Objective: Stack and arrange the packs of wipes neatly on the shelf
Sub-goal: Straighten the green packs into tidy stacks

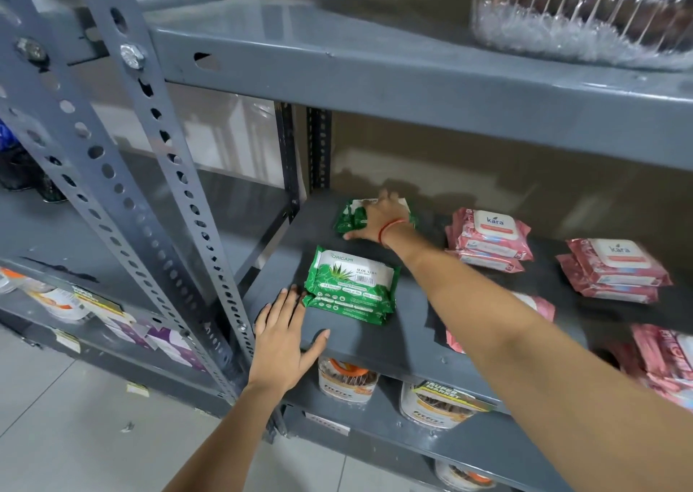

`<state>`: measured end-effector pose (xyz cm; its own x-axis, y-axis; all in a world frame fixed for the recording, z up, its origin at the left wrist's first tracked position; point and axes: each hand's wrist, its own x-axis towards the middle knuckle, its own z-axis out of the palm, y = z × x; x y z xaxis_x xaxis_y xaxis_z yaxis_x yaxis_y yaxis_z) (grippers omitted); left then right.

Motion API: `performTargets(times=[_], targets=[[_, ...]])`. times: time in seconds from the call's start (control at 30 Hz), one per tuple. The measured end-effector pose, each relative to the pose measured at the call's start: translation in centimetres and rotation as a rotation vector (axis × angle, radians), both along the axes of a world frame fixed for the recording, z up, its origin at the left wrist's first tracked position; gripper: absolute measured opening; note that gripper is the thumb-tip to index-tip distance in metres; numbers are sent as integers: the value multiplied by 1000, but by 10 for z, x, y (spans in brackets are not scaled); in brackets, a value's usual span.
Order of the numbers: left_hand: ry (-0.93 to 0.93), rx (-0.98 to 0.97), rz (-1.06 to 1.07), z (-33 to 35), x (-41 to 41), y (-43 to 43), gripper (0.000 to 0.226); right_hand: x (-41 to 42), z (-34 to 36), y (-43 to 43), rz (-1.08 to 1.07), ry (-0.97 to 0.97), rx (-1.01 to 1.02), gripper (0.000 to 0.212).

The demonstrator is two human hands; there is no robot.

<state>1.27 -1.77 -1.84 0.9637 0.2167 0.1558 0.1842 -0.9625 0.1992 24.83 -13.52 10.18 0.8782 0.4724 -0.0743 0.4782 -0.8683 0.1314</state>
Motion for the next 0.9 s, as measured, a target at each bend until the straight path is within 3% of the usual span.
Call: performTargets(times=[0.2, 0.37, 0.5, 0.7, 0.9], targets=[[-20, -13, -5, -1, 1, 0, 79, -1, -23, 8, -53, -218, 65, 87], [-20, -26, -4, 1, 0, 0, 78, 9, -31, -2, 5, -326, 32, 97], [-27, -30, 0, -2, 1, 0, 75, 13, -55, -22, 118, -323, 80, 100], [-39, -37, -4, -4, 2, 1, 75, 25, -59, -17, 115, -302, 155, 80], [-32, -52, -12, -4, 2, 1, 75, 31, -62, -13, 110, -288, 107, 97]])
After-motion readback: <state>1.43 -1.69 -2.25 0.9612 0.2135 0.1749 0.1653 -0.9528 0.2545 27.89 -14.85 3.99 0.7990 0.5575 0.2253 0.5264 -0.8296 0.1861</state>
